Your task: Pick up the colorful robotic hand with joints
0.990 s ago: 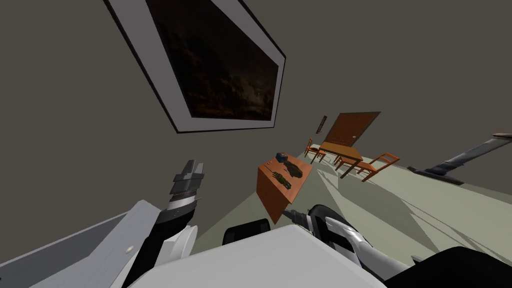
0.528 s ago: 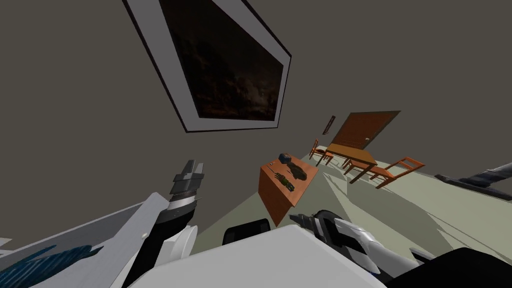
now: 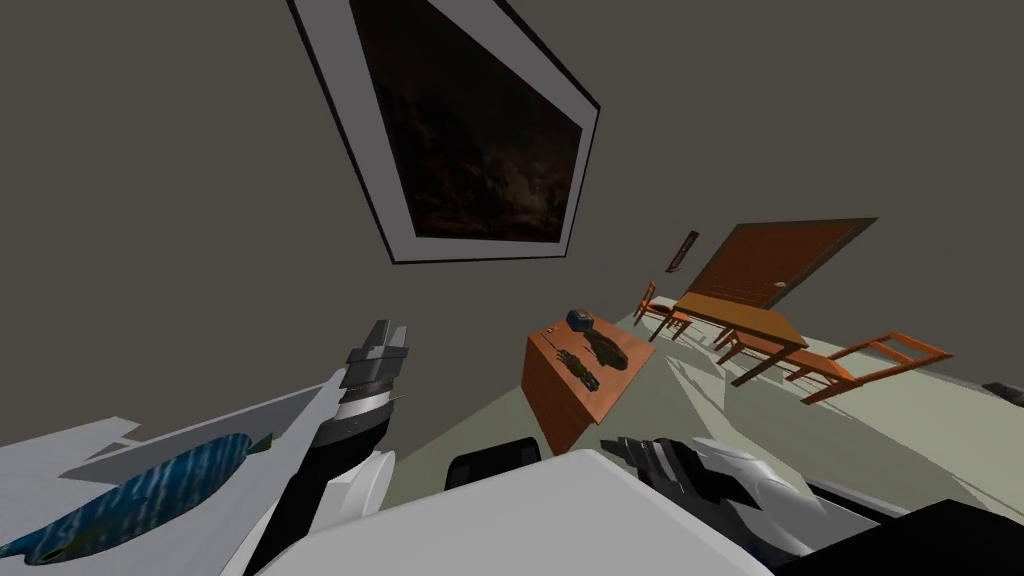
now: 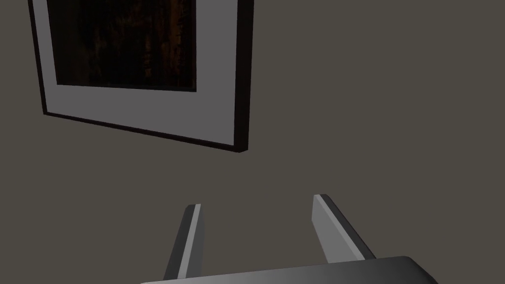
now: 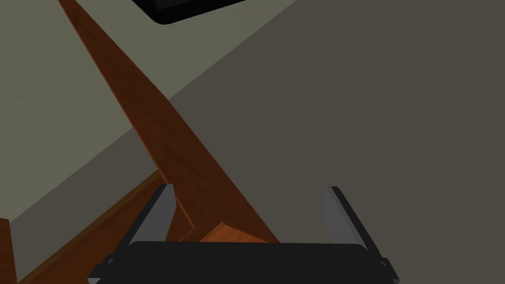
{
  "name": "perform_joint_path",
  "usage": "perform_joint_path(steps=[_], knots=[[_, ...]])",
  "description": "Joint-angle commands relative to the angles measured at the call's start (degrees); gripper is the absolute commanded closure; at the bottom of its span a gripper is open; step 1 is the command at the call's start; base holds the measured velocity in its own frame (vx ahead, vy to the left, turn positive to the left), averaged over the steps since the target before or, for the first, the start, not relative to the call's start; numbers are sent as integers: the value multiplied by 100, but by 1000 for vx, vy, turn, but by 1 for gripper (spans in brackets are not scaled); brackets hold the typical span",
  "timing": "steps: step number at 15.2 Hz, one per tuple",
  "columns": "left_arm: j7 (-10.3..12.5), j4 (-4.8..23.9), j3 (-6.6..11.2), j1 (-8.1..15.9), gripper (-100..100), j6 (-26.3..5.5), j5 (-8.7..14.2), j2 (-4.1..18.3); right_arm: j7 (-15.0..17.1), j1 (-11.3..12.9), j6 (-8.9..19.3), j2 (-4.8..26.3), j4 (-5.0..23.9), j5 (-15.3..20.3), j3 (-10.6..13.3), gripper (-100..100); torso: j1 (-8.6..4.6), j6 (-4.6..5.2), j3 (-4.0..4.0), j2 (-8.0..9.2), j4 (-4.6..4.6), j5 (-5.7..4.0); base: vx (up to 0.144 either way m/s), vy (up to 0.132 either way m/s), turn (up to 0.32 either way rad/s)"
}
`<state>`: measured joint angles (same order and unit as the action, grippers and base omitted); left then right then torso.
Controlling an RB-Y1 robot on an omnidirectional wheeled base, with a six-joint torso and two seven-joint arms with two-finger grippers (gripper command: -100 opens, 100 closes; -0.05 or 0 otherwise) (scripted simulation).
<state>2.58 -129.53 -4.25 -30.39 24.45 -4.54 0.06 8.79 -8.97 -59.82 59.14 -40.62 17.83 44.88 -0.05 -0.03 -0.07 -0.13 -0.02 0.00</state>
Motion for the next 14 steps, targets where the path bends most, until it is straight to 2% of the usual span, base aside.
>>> perform_joint_path(steps=[1, 3, 4, 6, 8, 9, 10, 11, 12, 14], knots=[[0, 0, 0, 0, 0, 0, 0, 0, 132, 61, -57, 240, 286, 35, 192, -100, 0, 0, 0, 0, 0, 0, 19, 6, 241], [0, 0, 0, 0, 0, 0, 0, 0, 132, 61, -57, 240, 329, 35, 192, -100, 1, -1, -2, -4, -1, 0, 20, -2, 139], [0, 0, 0, -1, 0, 0, 0, 0, 199, 150, -144, 348, 470, 70, 335, -100, 0, 3, -2, -3, -1, 0, 23, 4, 143], [0, 0, 0, 0, 0, 0, 0, 0, 199, 150, -144, 348, 627, 70, 335, -100, 2, 0, -3, -6, -1, 0, 22, 2, 118], [0, 0, 0, -1, 0, 0, 0, 0, 199, 150, -144, 348, 632, 70, 335, -100, 2, 5, -1, -1, -1, 0, 9, 1, -17], [0, 0, 0, -1, 0, 0, 0, 0, 262, 239, -227, 443, 791, 101, 469, -100, 3, 5, 1, 2, 0, -1, 14, 7, 129], [0, 0, 0, 0, 0, 0, 0, 0, 262, 239, -227, 443, 913, 101, 469, -100, 4, -1, 0, 0, 0, 0, 26, 7, 195], [0, 0, 0, 0, 0, 0, 0, 0, 322, 328, -304, 523, 1116, 130, 595, -100, 4, -1, -2, -4, -1, 0, 43, 7, 259], [0, 0, 0, 0, 0, 0, 0, 0, 322, 328, -304, 523, 1182, 130, 595, -100, 4, -5, -6, -11, -1, 2, 52, 5, 201], [0, 0, 0, 0, 0, 0, 0, 0, 428, 505, -442, 638, 1584, 177, 818, -100, 5, -3, -11, -20, -4, 2, 79, 10, 266]])
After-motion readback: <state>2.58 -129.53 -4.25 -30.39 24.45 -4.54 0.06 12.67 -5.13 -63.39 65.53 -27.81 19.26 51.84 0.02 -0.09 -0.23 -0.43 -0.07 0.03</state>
